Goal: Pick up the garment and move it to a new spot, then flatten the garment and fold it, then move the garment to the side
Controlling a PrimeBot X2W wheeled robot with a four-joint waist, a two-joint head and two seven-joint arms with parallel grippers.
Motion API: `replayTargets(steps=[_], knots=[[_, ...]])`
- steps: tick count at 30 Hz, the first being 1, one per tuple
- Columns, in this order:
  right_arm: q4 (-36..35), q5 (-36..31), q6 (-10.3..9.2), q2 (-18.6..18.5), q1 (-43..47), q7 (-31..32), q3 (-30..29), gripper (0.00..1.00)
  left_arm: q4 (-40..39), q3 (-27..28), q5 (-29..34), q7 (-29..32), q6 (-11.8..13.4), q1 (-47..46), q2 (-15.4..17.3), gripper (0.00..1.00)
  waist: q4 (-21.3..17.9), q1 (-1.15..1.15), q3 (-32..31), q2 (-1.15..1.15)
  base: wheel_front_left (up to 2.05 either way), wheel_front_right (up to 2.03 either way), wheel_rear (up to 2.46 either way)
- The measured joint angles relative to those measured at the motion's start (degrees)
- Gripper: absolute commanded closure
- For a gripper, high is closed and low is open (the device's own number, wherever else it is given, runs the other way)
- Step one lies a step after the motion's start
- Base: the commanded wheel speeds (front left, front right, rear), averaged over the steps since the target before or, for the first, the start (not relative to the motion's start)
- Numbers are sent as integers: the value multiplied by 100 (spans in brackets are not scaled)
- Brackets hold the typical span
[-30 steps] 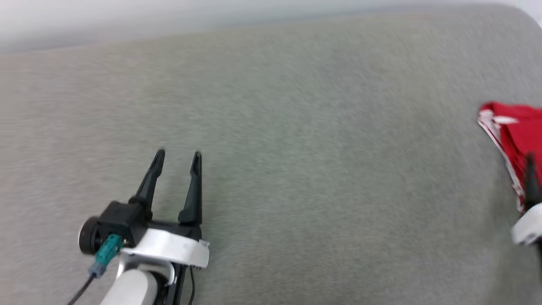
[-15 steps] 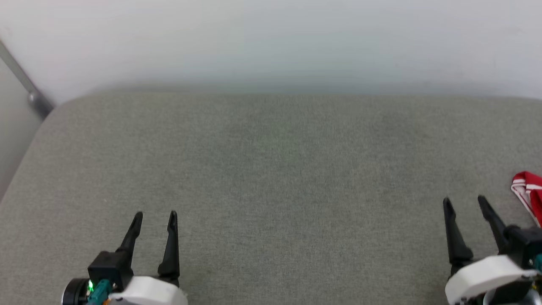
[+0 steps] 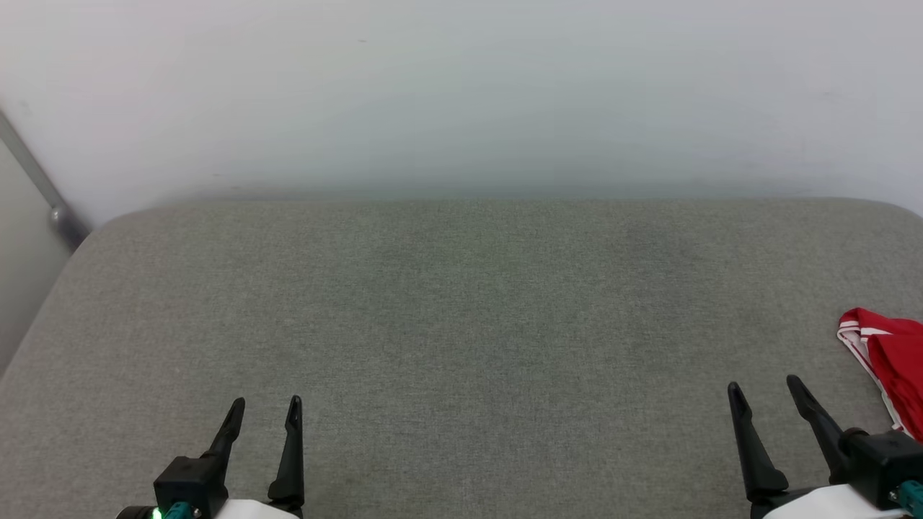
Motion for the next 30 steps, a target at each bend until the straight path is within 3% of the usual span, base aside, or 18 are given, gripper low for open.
replayTargets(steps=[19,20,24,30], knots=[[-69,81,0,5,2,90,80,0,70,188,98,-3,-145,38,-127,0,26,2,73,0,0,0,0],[-62,87,0,5,2,89,81,100,75,197,96,-2,-154,40,-137,100,30,2,72,0,0,0,0],[123,133,0,5,48,89,101,100,234,148,40,37,-159,132,-232,100,28,2,75,0,0,0,0],[299,889,0,-5,17,69,122,100,278,299,-526,198,-275,119,-333,100,23,2,85,0,0,0,0]])
